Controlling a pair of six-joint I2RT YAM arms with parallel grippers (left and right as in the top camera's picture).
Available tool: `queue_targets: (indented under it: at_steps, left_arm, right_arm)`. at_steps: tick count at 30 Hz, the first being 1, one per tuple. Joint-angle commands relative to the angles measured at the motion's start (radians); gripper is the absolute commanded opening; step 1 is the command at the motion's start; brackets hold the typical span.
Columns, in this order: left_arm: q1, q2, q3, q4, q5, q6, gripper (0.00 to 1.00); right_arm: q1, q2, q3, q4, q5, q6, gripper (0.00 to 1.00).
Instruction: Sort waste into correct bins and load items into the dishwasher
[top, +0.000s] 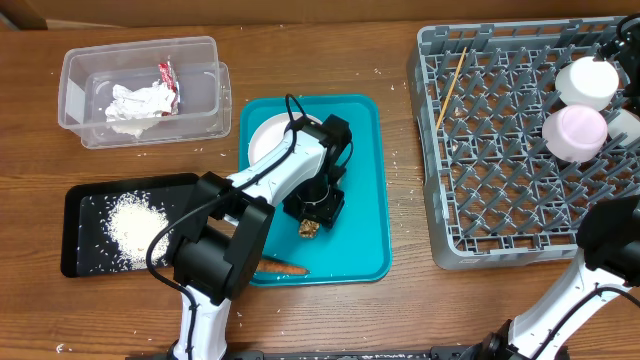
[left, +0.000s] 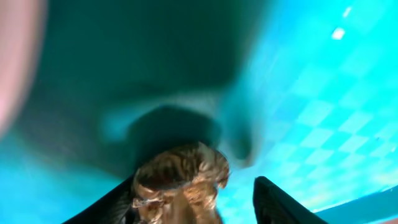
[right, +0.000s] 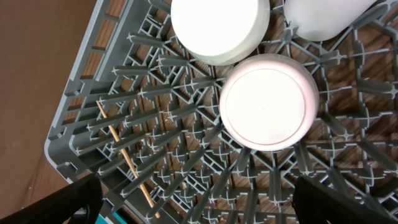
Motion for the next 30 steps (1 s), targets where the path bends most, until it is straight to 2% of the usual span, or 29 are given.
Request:
queue_targets:
  at_steps: [1,5,11,17,21,23,26,30]
  left_arm:
    - [-0.011,0.021,-0.024,-0.021,0.025,0.016,0.54]
    - [-0.011,0.021,-0.025,-0.080,0.019,0.014,0.65]
    - [-0.011,0.021,-0.025,-0.027,0.009,0.006,0.65]
    - [-0.011,0.021,-0.024,0.016,-0.002,0.006,0.56]
    - [-0.011,0.021,-0.024,0.015,-0.010,0.007,0.55]
    - [-0.011,0.021,-0.024,0.008,-0.010,0.006,0.48]
    - [-0.011,0.021,-0.021,0.003,-0.053,-0.065,0.42]
    - [-0.011,0.021,-0.017,-0.011,-0.079,-0.084,0.38]
  right_arm:
    - [-0.003,-0.015,0.011,0.004,-0.008,0.000,1.00]
    - [-0.003,-0.015,0.011,0.004,-0.008,0.000,1.00]
    - [-0.003,-0.015,0.011,0.004,-0.008,0.000,1.00]
    - [-0.003,-0.015,0.011,0.004,-0.008,0.000,1.00]
    - [-0.003,-0.015,0.011,0.004,-0.008,0.000,1.00]
    - [-0.003,-0.015,0.011,0.004,-0.008,0.000,1.00]
    - [-0.003,-0.015,0.011,0.004,-0.008,0.000,1.00]
    - [-0.003,-0.015,0.011,0.004,-0.008,0.000,1.00]
